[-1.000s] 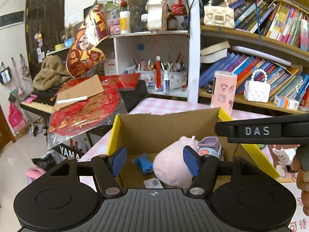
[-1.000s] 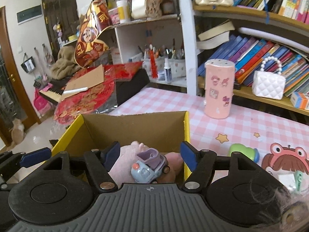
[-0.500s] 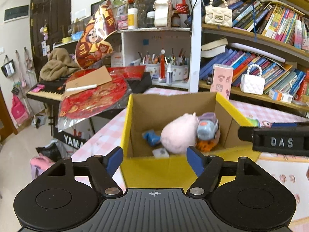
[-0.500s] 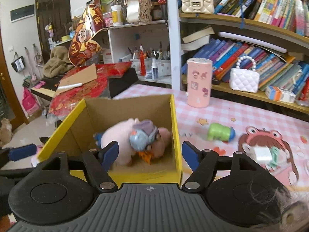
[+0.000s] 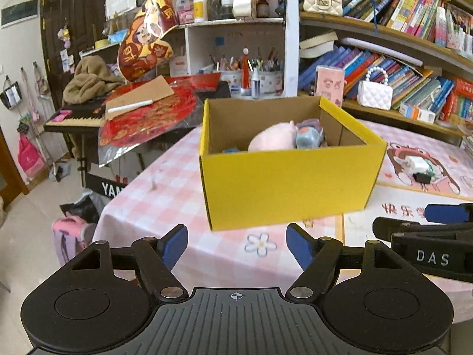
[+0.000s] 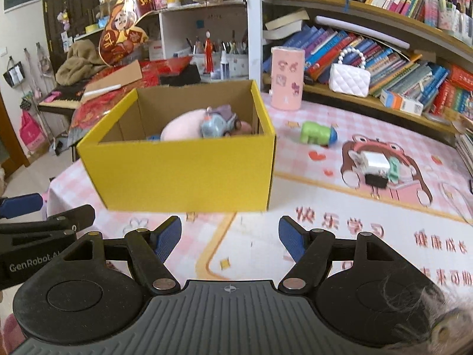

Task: Organize objects
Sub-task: 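Withdraw both tools from the box toward the white charger and clips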

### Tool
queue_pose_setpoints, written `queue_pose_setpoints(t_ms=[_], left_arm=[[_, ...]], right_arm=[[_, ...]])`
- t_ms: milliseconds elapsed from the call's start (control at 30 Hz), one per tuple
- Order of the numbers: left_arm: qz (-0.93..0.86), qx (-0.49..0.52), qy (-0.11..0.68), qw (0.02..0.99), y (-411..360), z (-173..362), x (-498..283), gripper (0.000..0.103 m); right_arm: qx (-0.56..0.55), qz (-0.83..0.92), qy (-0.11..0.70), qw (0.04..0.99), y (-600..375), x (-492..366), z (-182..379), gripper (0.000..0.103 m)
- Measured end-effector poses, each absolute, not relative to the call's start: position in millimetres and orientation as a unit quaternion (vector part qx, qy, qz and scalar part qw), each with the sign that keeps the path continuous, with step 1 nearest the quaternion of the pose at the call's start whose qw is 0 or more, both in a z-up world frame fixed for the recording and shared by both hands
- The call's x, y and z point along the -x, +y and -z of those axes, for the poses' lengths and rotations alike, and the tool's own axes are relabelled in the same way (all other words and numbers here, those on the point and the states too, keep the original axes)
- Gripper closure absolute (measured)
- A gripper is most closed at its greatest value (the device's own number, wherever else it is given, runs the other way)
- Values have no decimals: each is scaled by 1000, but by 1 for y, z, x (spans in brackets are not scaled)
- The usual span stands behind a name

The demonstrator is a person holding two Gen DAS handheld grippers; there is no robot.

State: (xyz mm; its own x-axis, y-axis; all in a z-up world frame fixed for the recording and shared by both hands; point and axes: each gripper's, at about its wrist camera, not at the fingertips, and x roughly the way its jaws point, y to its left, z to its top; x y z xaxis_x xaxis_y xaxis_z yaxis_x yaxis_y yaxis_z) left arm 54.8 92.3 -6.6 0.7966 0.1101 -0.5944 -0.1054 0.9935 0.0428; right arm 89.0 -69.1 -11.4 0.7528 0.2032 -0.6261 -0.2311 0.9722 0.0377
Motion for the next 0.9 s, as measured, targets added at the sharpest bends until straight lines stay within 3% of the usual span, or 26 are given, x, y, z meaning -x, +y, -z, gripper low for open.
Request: queue_pose_setpoints(t_ms=[133,900], left_arm=[[-49,-7,319,946,91,11,-45,23],[60,-21,343,937,38,27,-41,22]], right_arm=[[26,-113,337,934,-67,-72,16,31],[3,6,353,935,-121,-31,22,26]])
